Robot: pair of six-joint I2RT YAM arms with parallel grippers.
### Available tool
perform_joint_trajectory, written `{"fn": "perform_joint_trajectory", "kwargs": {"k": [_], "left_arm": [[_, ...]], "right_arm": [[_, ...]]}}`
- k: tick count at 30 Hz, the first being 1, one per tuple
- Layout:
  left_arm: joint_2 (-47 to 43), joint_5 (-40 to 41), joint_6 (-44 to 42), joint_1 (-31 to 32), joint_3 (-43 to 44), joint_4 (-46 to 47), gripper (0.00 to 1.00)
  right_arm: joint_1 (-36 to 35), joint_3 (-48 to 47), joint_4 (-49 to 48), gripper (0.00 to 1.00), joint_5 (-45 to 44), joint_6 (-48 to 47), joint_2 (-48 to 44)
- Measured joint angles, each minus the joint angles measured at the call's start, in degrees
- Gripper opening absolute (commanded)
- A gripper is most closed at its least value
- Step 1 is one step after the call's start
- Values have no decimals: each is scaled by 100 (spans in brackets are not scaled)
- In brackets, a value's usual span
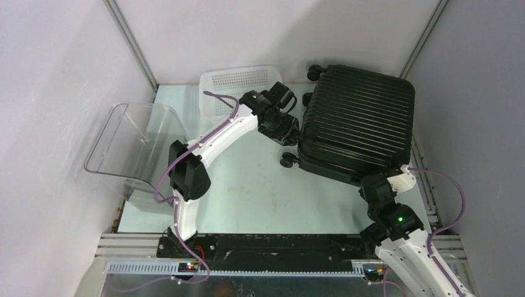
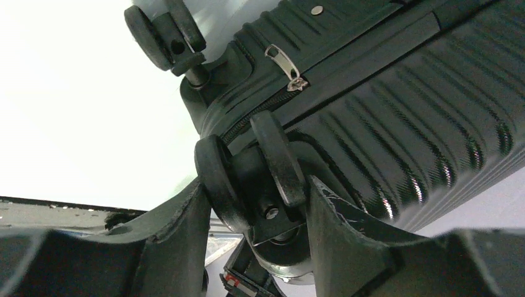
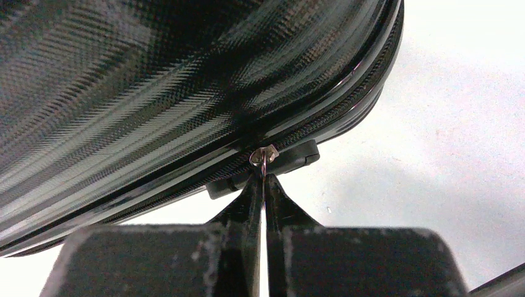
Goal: Open, take out, and arrange the luggage
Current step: Hold the luggage at the center of the board, then unzip the zipper of the luggage.
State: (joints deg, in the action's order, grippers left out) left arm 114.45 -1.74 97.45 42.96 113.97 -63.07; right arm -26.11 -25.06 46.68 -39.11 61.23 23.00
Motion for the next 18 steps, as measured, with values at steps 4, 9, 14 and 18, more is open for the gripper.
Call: {"fn": "perform_joint_trajectory", "kwargs": {"k": [4,9,14,18], "left_arm": [[-2,11,103,0,26,31,14],[-7,44,107,-42,26,31,0],[-11,28,-2,-101,44,31,0],[-9,221,-208,-146,234,-72,0]], "right_arm": [[0,0,68,0,-17,74,-68],[4,-2,203,0,-94,92,-269],[63,-7,267,0,-317,-238,-459],[195,-17,304,0,-516,-588,-566]]}}
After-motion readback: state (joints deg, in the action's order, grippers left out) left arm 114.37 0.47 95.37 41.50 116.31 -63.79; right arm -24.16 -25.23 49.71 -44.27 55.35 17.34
